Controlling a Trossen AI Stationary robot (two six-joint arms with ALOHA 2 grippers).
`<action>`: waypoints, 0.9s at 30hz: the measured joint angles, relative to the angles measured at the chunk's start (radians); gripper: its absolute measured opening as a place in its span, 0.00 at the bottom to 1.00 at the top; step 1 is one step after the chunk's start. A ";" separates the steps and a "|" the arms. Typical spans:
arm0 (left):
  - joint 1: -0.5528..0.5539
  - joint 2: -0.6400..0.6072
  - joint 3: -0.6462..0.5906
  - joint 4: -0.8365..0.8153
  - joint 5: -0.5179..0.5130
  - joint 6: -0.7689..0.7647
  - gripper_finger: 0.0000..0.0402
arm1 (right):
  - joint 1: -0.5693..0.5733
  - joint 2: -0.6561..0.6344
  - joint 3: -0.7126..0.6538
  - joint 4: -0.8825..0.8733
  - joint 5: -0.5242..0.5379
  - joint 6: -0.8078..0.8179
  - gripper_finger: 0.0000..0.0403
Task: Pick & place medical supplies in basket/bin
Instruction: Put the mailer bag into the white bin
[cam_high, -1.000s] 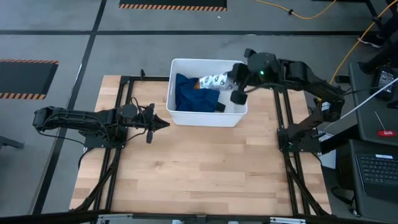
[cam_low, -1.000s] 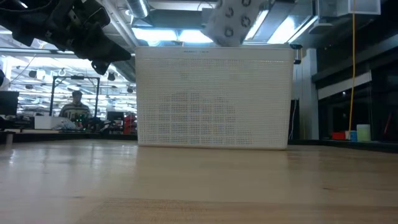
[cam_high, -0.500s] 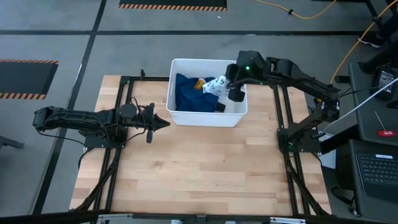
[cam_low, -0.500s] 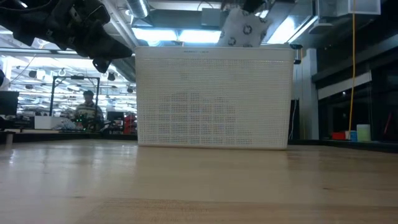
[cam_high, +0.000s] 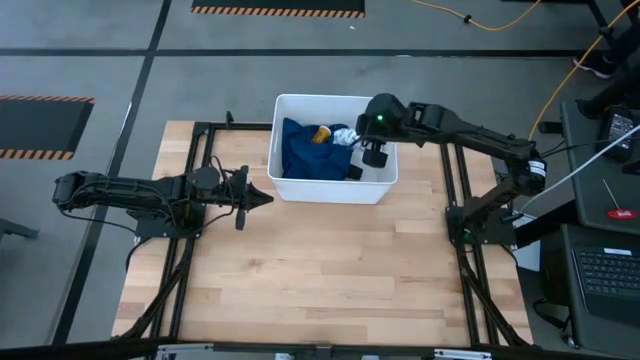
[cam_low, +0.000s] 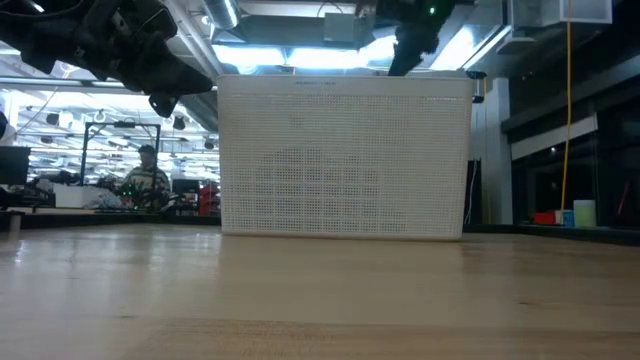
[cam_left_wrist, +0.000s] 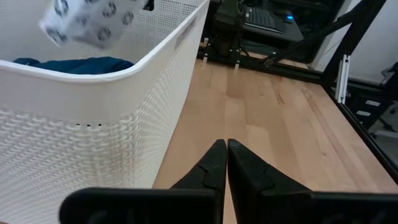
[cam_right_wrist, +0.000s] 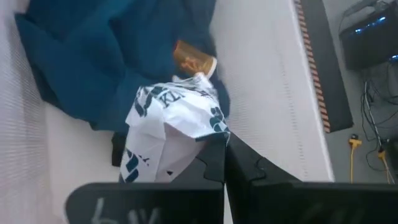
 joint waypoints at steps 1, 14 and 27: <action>0.000 0.000 0.000 0.000 0.000 0.000 0.02 | -0.004 0.000 -0.022 0.017 0.000 -0.003 0.00; 0.000 0.000 0.000 0.000 0.000 0.002 0.02 | -0.043 0.000 -0.223 0.094 -0.036 -0.006 0.00; 0.000 0.000 0.000 0.000 0.000 0.002 0.01 | -0.044 0.000 -0.322 0.245 -0.088 -0.005 0.00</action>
